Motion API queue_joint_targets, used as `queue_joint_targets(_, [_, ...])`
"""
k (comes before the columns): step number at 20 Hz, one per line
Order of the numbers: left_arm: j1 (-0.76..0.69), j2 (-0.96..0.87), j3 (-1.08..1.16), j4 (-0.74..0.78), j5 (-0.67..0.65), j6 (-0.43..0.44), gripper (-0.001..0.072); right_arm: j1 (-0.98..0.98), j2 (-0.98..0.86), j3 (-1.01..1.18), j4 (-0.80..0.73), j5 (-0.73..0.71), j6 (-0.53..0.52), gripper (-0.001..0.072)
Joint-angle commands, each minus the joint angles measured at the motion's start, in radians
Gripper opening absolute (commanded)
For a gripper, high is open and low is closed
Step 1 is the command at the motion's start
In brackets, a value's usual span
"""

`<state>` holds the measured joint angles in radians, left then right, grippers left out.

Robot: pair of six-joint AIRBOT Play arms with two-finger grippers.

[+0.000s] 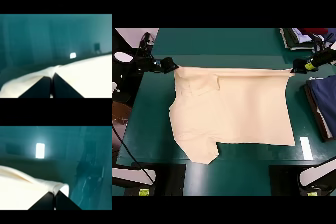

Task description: Fold the shirts.

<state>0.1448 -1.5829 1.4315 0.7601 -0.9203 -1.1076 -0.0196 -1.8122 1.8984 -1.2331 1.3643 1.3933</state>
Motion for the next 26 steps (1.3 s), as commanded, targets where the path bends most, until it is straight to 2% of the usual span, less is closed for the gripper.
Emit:
queue_joint_targets(1, [-0.002,0.011,-0.01,0.198,-0.175,-0.048,0.0025,0.013,0.053,-0.1,0.01,0.043,0.001,0.0013])
queue_joint_targets(6, [0.002,0.018,-0.085,0.315,-0.279,-0.072,0.0027,0.026,0.161,-0.381,0.011,0.005,0.001,0.0013])
queue_joint_targets(13, [0.002,0.017,-0.152,0.344,-0.243,-0.08,0.003,0.026,0.165,-0.54,0.034,-0.051,-0.002,0.0015])
queue_joint_targets(14, [0.002,0.017,-0.152,0.35,-0.248,-0.106,0.0125,0.026,0.164,-0.542,0.055,-0.051,-0.006,0.0016])
queue_joint_targets(15, [0.002,0.017,-0.152,0.357,-0.253,-0.125,0.0461,0.026,0.165,-0.541,0.071,-0.053,-0.006,0.0022])
queue_joint_targets(16, [0.002,0.017,-0.151,0.366,-0.263,-0.148,0.0619,0.026,0.164,-0.531,0.084,-0.045,-0.006,0.014])
queue_joint_targets(17, [0.002,0.018,-0.148,0.388,-0.287,-0.173,0.0618,0.026,0.165,-0.518,0.09,-0.031,-0.006,0.0316])
queue_joint_targets(18, [0.002,0.024,-0.142,0.419,-0.322,-0.183,0.0596,0.024,0.165,-0.494,0.083,0.008,-0.006,0.0328])
queue_joint_targets(19, [0.002,0.037,-0.142,0.457,-0.351,-0.197,0.0486,0.016,0.168,-0.473,0.081,0.056,-0.007,0.0328])
queue_joint_targets(21, [0.002,0.11,-0.172,0.495,-0.408,-0.202,0.048,-0.012,0.206,-0.478,0.081,0.114,-0.032,0.0328])
queue_joint_targets(23, [0.002,0.22,-0.279,0.491,-0.432,-0.209,0.048,-0.05,0.274,-0.542,0.082,0.111,-0.033,0.0328])
queue_joint_targets(26, [0.002,0.405,-0.505,0.488,-0.465,-0.283,0.048,-0.107,0.375,-0.666,0.083,0.102,-0.034,0.0328])
